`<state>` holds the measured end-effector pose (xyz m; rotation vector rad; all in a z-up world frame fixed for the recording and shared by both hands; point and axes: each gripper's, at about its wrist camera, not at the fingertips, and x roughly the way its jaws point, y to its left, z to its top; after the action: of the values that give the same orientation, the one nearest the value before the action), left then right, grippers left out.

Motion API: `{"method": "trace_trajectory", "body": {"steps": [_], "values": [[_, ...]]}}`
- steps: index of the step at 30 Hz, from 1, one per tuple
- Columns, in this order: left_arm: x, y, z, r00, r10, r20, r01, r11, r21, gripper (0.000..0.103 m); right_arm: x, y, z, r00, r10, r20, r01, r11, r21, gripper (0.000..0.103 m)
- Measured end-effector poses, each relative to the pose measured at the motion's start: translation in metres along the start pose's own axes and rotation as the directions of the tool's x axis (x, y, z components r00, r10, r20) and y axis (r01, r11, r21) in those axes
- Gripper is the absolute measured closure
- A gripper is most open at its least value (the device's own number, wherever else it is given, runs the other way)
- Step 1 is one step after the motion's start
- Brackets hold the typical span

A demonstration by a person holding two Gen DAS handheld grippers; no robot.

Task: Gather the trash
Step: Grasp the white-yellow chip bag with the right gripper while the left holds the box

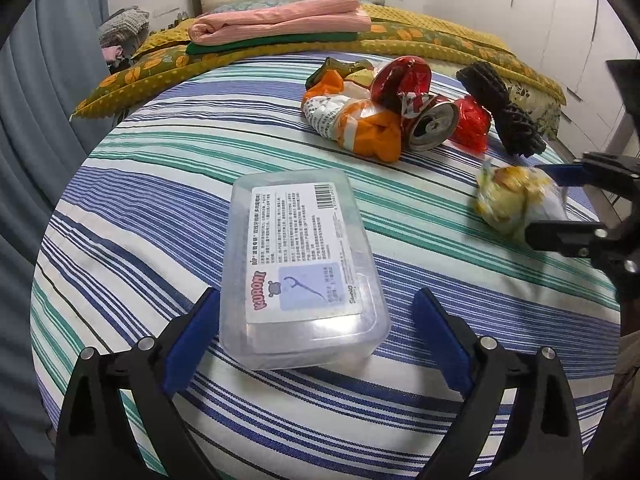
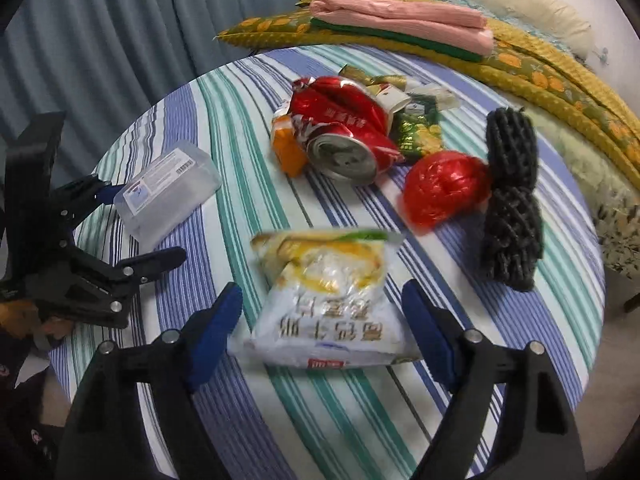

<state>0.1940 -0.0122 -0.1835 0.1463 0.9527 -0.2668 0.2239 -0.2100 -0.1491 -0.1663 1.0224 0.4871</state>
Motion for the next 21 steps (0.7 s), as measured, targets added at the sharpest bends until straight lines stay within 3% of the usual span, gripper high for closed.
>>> {"method": "trace_trajectory", "body": {"steps": [4, 8, 10, 12, 16, 21], "values": [[0.000, 0.000, 0.000, 1.000, -0.003, 0.002, 0.003, 1.000, -0.002, 0.009, -0.002, -0.005, 0.011, 1.000, -0.022, 0.005, 0.022, 0.997, 0.076, 0.015], [-0.004, 0.008, 0.001, 0.998, -0.056, 0.015, 0.056, 0.998, -0.034, 0.009, 0.014, 0.003, 0.018, 0.997, -0.045, -0.070, 0.047, 0.998, 0.034, 0.017], [-0.006, 0.012, 0.004, 0.998, -0.064, 0.011, 0.064, 0.997, -0.045, 0.009, 0.017, 0.004, 0.013, 0.993, -0.058, -0.102, 0.059, 0.998, 0.011, 0.042], [-0.007, 0.014, 0.006, 0.998, -0.065, 0.002, 0.065, 0.997, -0.048, 0.013, 0.014, 0.005, 0.012, 0.993, -0.067, -0.098, 0.068, 0.998, 0.009, 0.051], [-0.006, 0.017, 0.012, 0.998, -0.060, -0.020, 0.059, 0.996, -0.059, 0.037, -0.007, 0.010, 0.002, 0.997, -0.051, -0.055, 0.054, 0.998, 0.042, 0.056], [-0.014, 0.016, 0.012, 0.999, -0.049, 0.002, 0.049, 0.997, -0.062, 0.039, -0.040, 0.008, -0.022, 1.000, 0.011, 0.022, -0.014, 0.994, 0.111, 0.056]]}}
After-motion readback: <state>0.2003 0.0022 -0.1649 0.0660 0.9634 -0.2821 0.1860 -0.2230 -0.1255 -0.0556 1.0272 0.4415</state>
